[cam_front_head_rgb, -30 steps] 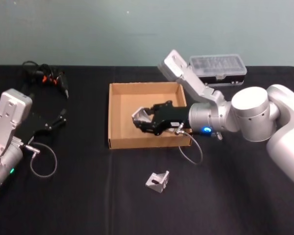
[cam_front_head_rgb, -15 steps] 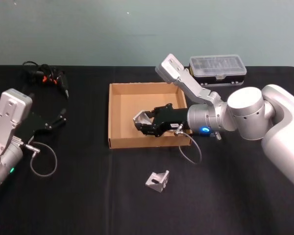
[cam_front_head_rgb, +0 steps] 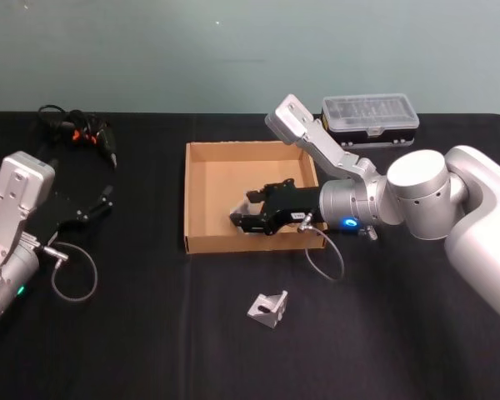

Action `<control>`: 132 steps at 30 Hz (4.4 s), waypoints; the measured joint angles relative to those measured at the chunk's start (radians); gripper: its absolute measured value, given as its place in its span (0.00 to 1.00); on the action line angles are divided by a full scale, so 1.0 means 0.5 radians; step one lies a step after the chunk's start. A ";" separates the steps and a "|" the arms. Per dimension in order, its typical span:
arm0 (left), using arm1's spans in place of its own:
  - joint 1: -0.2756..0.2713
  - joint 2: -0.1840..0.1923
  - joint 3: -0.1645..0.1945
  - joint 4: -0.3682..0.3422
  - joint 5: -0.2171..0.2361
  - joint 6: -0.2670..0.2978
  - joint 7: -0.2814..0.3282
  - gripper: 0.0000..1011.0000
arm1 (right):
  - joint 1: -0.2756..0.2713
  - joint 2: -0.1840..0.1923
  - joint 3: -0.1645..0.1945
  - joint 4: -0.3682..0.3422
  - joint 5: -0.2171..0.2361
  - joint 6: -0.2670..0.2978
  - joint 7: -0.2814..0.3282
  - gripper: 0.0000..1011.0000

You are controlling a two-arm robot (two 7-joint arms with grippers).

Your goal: Use one hand to pick up the angle iron from the table and place it into the box.

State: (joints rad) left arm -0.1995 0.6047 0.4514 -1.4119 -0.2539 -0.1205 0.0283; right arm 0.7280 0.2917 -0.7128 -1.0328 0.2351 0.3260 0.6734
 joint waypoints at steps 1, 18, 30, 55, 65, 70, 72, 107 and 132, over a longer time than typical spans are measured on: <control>0.000 0.000 0.000 0.000 0.000 0.000 0.000 1.00 | -0.001 -0.001 0.001 0.000 -0.001 -0.001 0.000 0.59; 0.000 0.000 0.000 0.000 0.000 0.000 0.000 1.00 | -0.116 0.122 0.089 -0.328 0.018 0.024 -0.066 0.99; 0.000 0.000 0.000 0.000 0.000 0.000 0.000 1.00 | -0.444 0.394 0.239 -0.915 0.137 0.069 -0.181 0.99; 0.000 0.000 0.000 0.000 0.000 0.000 0.000 1.00 | -1.119 0.760 0.387 -1.504 0.346 0.057 -0.321 0.99; 0.000 0.000 0.000 0.000 0.000 0.000 0.000 1.00 | -1.176 0.802 0.372 -1.479 0.362 0.060 -0.307 0.99; 0.000 0.000 0.000 0.000 0.000 0.000 0.000 1.00 | -1.182 0.801 0.355 -1.437 0.360 0.061 -0.301 0.99; 0.000 0.000 0.000 0.000 0.000 0.000 0.000 1.00 | -1.182 0.796 0.350 -1.419 0.360 0.059 -0.296 0.99; 0.000 0.000 0.000 0.000 0.000 0.000 0.000 1.00 | -1.026 0.605 0.242 -1.136 0.304 -0.024 -0.235 0.99; 0.000 0.000 0.000 0.000 0.000 0.000 0.000 1.00 | -0.957 0.557 0.205 -1.064 0.276 -0.034 -0.213 0.75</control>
State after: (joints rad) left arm -0.1996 0.6047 0.4514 -1.4119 -0.2539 -0.1206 0.0283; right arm 0.2494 0.5701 -0.6103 -1.5649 0.3731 0.3089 0.5668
